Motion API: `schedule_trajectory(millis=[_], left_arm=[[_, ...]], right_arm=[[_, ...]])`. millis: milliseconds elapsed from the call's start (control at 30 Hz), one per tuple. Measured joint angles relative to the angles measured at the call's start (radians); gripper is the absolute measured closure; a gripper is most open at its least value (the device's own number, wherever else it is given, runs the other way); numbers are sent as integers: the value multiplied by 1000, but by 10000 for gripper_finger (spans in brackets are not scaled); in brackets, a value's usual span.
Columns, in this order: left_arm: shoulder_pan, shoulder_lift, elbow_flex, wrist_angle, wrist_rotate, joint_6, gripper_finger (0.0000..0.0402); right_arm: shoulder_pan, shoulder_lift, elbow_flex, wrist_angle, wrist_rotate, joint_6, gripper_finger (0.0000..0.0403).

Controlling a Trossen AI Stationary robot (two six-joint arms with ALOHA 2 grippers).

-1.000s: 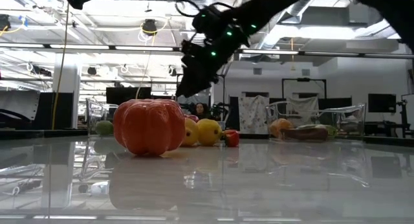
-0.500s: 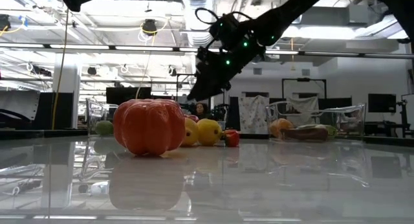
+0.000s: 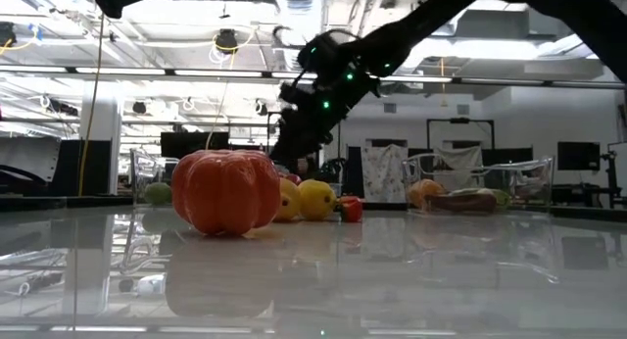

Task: Sort produce into baskets
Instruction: Put the top red bell pepper into the right transparent bin

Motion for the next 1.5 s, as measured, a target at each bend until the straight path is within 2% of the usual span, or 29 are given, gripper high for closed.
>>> schedule_trajectory(millis=[300,500,933,1200,1500], left_arm=[[0,0,0,-7,0,0,157],[0,0,0,-7,1,0,157],[0,-2,0,-7,0,2,157],[0,-2,0,-15,0,2,157],[0,-2,0,-15,0,0,157]], right_arm=[[13,113,214,-244,60,-16,9],[11,143,278,-331,89,-16,38],[-27,148,282,-457,116,19,117],[-14,144,283,-732,124,66,142],[70,143,282,-882,280,79,185]])
